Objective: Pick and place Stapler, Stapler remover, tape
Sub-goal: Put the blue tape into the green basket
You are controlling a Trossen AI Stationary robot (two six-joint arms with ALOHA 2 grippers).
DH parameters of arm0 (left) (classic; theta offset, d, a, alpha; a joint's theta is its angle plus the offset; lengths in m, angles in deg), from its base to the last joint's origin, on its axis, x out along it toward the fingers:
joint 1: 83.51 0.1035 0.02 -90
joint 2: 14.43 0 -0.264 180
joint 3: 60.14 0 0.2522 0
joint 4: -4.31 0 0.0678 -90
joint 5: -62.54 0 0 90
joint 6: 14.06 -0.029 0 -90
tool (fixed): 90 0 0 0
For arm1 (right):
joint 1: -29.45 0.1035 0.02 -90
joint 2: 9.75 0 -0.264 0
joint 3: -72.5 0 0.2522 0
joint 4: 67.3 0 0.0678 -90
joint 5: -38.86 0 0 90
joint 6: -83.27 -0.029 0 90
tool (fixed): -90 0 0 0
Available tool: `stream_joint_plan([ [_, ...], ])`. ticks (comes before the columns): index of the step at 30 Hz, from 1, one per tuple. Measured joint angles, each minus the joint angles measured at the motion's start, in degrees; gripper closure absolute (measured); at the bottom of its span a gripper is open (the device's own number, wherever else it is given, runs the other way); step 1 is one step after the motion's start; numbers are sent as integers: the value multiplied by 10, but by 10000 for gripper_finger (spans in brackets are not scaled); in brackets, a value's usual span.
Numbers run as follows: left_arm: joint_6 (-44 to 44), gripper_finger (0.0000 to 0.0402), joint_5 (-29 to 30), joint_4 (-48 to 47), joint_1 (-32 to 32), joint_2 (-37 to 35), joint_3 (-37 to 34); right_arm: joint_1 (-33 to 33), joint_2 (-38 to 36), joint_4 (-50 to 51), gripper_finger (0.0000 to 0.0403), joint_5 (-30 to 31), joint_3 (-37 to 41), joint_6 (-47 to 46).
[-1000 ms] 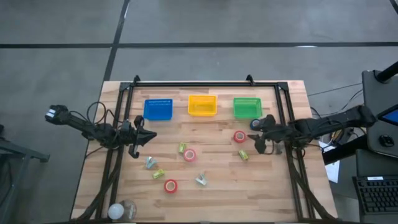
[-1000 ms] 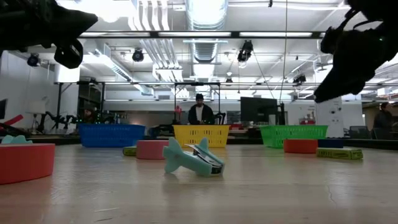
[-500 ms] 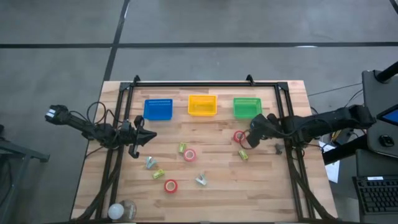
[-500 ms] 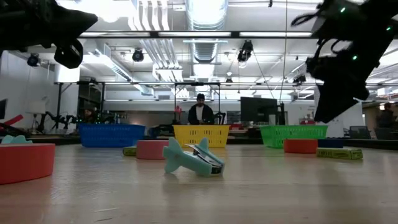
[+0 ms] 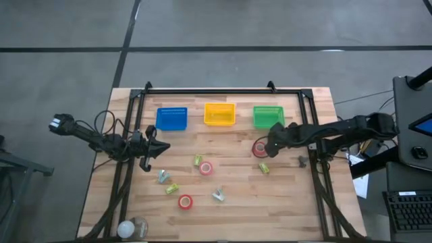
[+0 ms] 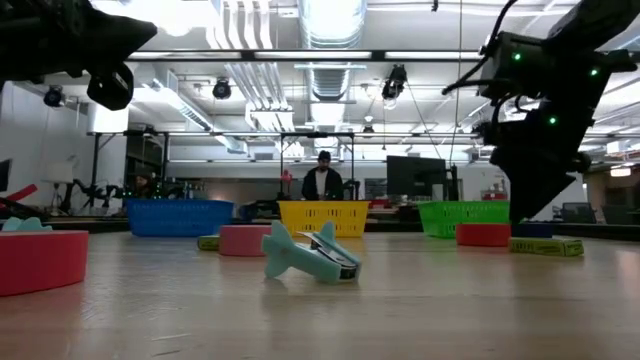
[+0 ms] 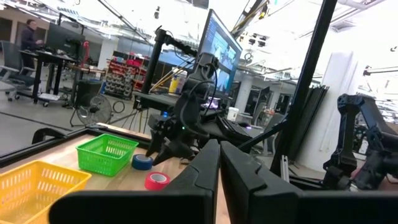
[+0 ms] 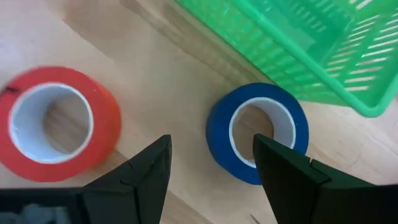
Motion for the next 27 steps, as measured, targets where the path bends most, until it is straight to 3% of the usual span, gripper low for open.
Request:
stream_joint_plan([
  [10,0,382,0,0,0,0,0,-4,64,-5,201,10,-3,17],
  [18,0,383,0,0,0,0,0,-4,71,-5,285,9,-8,30],
  [27,0,382,0,0,0,0,0,-3,24,-8,368,-64,-7,23],
])
